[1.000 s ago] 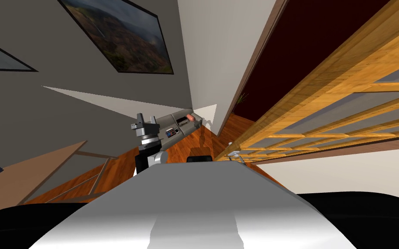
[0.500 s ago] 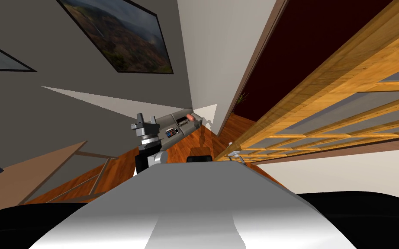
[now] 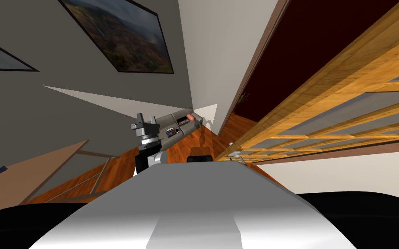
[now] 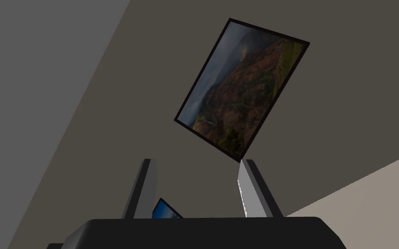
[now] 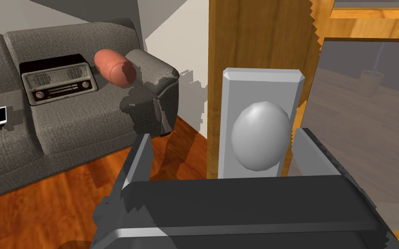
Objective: Pull the door open
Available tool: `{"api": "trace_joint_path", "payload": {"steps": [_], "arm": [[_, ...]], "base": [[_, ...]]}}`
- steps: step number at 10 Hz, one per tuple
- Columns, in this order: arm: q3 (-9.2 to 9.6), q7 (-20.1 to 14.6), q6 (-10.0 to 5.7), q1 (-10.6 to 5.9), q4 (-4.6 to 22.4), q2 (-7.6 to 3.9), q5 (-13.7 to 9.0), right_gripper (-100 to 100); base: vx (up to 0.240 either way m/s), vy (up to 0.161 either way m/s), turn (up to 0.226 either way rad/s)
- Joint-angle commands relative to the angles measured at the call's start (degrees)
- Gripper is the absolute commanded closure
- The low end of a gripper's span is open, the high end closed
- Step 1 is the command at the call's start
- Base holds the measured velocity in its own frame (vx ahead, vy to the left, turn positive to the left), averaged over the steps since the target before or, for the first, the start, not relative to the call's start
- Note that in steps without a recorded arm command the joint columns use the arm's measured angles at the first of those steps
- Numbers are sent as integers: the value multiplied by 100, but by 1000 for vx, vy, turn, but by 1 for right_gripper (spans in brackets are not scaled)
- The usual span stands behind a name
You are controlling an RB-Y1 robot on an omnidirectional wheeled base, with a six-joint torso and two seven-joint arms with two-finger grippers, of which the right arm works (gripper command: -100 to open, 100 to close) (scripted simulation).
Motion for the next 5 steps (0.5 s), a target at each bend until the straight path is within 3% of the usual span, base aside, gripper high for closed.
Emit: {"api": "trace_joint_path", "payload": {"steps": [1, 5], "arm": [[84, -29, -156, 21, 192, 106, 72, 100], [260, -147, -814, 67, 968, 389, 246, 100]], "base": [[-25, -39, 19], [-54, -29, 30]]}}
